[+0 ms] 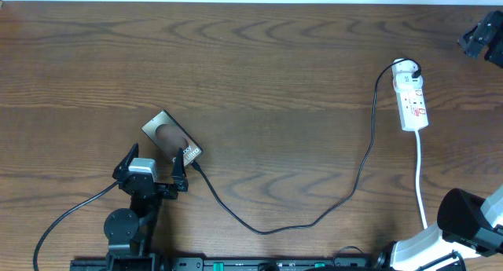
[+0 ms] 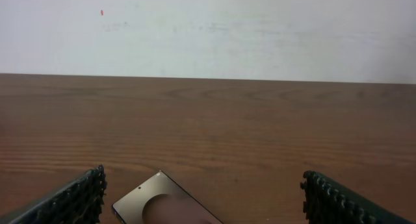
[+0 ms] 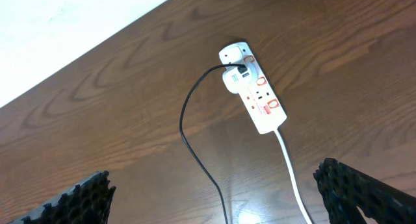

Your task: Plug charger to phone and switch on socket

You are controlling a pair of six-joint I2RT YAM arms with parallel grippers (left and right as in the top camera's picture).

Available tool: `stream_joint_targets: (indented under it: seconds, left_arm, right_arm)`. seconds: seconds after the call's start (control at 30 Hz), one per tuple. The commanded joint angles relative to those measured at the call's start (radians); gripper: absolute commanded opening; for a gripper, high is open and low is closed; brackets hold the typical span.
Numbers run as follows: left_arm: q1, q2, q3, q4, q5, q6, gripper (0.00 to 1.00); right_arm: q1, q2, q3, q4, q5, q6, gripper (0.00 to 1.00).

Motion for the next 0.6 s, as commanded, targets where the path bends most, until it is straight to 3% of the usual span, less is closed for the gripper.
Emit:
stream_joint_targets:
  seconds: [0.0,0.57]
  left_arm:
    - [0.002,-0.006,-0.007,-0.049,0.010,0.018,0.94]
    - [0.002,-0.006,-0.007,-0.049,0.010,0.018,0.95]
  right_arm:
    - [0.003,-0.053,0.001,-0.003,0.000,0.007,0.99]
    - [0.004,-0.513,0.000,0.002,0.143,-0.076,0.99]
